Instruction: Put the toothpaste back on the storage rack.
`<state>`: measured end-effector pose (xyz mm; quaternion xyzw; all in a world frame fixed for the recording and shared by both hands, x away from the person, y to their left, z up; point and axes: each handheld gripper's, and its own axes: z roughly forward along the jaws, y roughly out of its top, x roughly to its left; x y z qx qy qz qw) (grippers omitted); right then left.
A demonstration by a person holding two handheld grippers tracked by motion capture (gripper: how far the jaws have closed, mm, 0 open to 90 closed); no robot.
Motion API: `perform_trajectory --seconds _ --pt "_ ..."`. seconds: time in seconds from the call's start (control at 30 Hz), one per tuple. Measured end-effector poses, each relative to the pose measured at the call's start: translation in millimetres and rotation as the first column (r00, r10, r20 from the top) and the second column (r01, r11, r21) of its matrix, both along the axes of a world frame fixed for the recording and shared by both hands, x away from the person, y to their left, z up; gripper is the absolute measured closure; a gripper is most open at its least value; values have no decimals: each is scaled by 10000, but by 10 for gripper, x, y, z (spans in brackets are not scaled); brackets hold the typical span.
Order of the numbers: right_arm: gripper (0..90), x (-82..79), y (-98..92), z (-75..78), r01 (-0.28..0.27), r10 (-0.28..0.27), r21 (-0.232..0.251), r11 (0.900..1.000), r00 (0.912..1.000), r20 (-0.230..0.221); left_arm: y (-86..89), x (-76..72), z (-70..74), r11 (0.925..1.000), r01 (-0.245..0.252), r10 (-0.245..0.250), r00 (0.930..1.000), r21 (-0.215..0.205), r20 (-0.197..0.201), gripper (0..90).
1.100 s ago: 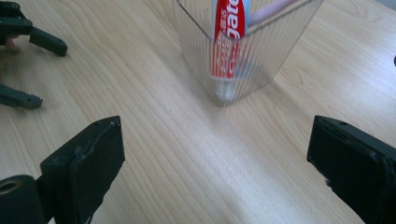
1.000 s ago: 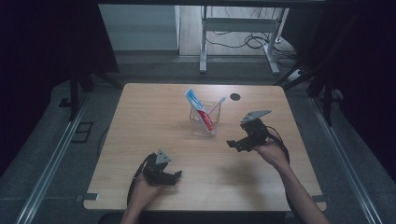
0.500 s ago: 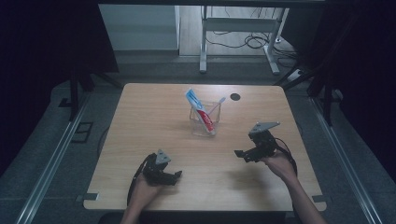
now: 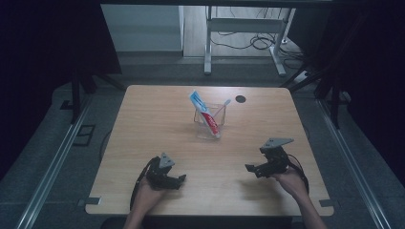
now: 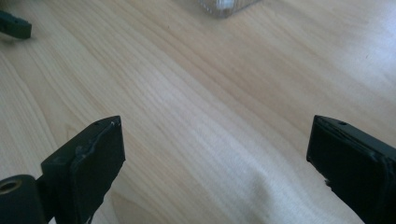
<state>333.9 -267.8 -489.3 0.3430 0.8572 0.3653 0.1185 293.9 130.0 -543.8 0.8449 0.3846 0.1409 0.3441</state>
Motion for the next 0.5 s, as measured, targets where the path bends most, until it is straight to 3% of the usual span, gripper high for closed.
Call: perform_trajectory --seconds 0.5 --pt "39 -235 -32 -328 114 -115 -142 9998 9999 -61 0 1 0 10000 -1 1 10000 -3 8 137"
